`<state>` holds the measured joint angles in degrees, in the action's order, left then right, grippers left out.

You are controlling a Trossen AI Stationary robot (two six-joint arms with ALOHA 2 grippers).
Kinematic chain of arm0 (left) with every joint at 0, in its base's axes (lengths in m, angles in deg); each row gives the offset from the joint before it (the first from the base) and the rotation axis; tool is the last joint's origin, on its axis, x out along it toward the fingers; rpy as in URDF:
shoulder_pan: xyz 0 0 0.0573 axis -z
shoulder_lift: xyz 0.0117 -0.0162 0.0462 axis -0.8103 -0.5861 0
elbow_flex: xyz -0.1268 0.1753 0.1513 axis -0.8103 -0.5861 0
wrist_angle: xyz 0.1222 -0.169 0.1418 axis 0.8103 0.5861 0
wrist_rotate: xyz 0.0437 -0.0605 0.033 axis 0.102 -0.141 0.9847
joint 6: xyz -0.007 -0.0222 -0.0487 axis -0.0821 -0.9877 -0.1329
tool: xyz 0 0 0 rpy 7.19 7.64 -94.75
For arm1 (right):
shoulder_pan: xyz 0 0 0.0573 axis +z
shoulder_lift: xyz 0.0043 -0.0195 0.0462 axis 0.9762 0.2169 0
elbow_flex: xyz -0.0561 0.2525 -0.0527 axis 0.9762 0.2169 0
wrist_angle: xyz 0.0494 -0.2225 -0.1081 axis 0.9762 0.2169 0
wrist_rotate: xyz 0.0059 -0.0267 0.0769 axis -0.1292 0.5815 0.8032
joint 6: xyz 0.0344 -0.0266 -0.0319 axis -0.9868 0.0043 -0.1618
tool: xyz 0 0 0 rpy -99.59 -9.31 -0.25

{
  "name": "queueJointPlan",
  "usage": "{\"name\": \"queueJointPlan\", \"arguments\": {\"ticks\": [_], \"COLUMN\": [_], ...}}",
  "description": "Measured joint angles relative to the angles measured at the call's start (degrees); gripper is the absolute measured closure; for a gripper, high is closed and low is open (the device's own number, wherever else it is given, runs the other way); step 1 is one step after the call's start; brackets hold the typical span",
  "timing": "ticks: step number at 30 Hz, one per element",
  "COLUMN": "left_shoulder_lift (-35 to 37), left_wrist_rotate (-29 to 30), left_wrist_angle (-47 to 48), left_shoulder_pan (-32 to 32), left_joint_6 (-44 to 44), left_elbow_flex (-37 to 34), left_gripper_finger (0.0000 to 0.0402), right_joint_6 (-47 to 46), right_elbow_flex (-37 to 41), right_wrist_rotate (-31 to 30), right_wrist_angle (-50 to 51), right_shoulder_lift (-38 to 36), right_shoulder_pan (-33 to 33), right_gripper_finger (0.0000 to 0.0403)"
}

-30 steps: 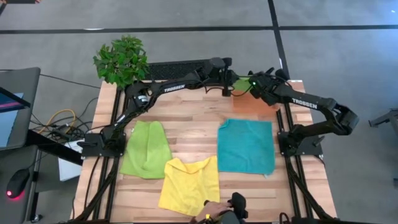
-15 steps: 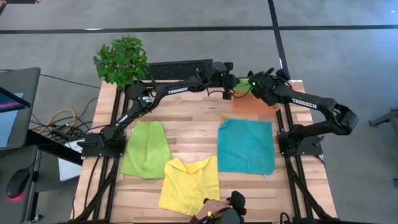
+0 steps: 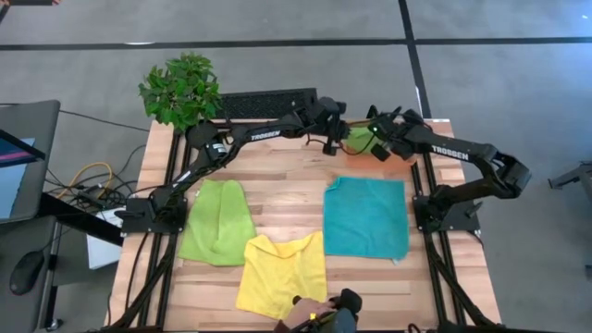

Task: Fold microfiber towels
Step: Put the green microfiber towel into the orange bin

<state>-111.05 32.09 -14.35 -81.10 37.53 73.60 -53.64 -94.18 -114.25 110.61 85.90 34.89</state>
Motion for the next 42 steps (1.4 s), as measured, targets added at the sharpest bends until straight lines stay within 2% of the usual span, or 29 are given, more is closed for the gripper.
{"name": "queueJointPlan", "arguments": {"ticks": [4,10,18,21,25,32,37,42], "left_shoulder_lift": [0.0,0.0,-0.1,-0.1,-0.2,-0.2,0.0,0.9], "left_wrist_rotate": [-0.9,-2.0,0.3,2.8,8.4,13.0,16.5,16.5], "left_wrist_angle": [0.6,1.4,1.1,1.3,1.6,1.1,2.1,5.1], "left_shoulder_pan": [0.0,0.2,1.2,1.8,2.1,3.2,3.7,3.7], "left_joint_6": [-0.4,-0.8,0.9,3.0,2.3,2.1,-0.2,-4.5], "left_elbow_flex": [0.0,-0.1,-0.1,-0.1,-0.1,-0.1,1.3,5.8], "left_gripper_finger": [0.0401,0.0401,0.0401,0.0388,0.0351,0.0292,0.0287,0.0294], "right_joint_6": [0.1,0.1,0.0,0.0,0.0,-0.2,-1.8,-4.3], "right_elbow_flex": [0.0,0.0,0.0,0.0,0.1,0.1,-0.3,-3.6], "right_wrist_rotate": [1.0,7.1,8.9,10.2,10.1,11.3,11.5,11.6], "right_wrist_angle": [2.4,6.6,7.8,8.0,8.4,10.1,12.4,14.8], "right_shoulder_lift": [0.0,0.0,0.0,0.0,-0.1,-0.1,-0.2,-0.3], "right_shoulder_pan": [1.0,1.3,1.3,1.3,1.2,1.2,1.6,4.0], "right_gripper_finger": [0.0391,0.0391,0.0376,0.0355,0.0321,0.024,0.0194,0.0173]}}
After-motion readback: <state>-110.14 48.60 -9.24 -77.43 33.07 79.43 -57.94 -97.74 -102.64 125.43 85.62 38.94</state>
